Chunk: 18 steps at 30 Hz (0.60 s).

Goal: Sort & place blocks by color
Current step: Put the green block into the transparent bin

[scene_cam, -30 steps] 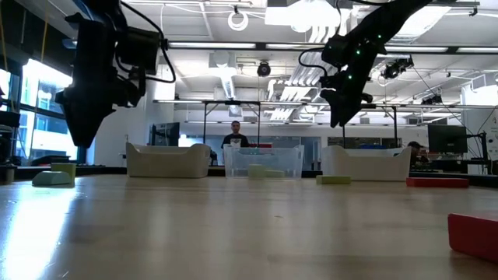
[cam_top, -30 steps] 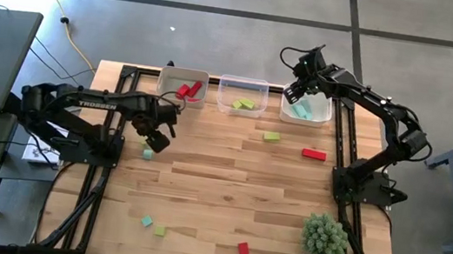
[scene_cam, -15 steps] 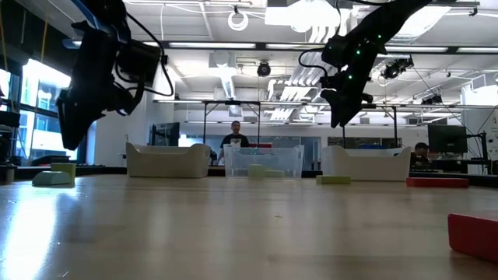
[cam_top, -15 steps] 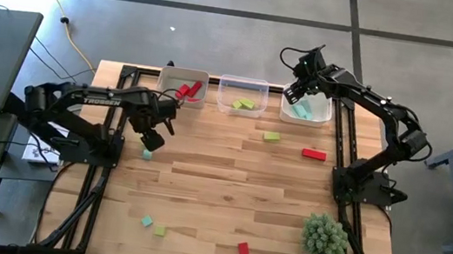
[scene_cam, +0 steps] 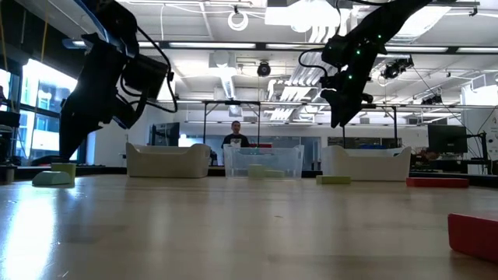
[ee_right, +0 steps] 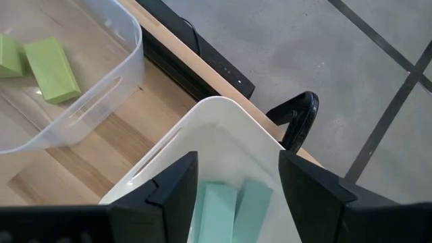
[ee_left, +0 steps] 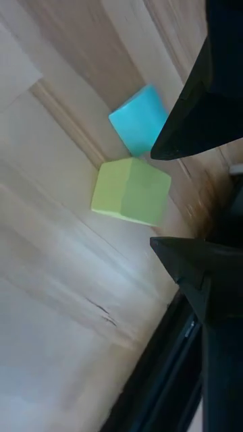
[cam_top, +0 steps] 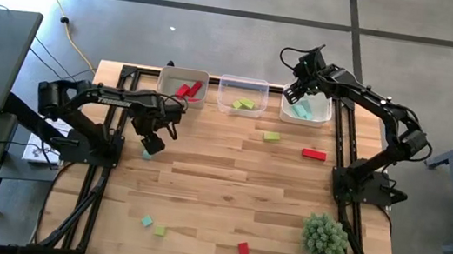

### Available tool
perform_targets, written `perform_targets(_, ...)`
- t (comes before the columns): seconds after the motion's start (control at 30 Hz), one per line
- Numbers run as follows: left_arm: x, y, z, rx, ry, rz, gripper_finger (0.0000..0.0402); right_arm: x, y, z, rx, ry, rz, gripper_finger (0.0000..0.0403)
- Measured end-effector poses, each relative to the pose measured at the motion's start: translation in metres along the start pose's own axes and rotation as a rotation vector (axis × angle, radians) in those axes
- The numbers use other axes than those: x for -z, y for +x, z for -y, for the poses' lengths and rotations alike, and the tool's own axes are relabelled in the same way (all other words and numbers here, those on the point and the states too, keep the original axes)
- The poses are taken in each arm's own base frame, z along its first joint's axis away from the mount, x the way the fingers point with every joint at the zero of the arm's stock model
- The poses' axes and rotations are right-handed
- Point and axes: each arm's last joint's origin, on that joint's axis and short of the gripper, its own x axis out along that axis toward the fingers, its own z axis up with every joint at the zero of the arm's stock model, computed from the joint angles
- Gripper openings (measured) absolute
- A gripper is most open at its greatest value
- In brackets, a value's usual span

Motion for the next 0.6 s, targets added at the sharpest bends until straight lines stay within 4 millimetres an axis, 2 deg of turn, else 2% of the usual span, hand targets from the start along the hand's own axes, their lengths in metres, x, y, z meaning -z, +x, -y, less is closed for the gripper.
perform_targets(0.3,-0.01,0.015,0.003,-0.019,0.029,-0.086,0.0186,0.0,0.0,0.0,0.0,0.0,0.0,0.0195)
perform_targets(0.6,-0.022,0.025,0.007,-0.012,0.042,-0.065,0.0184,0.0,0.0,0.0,0.0,0.0,0.0,0.0195)
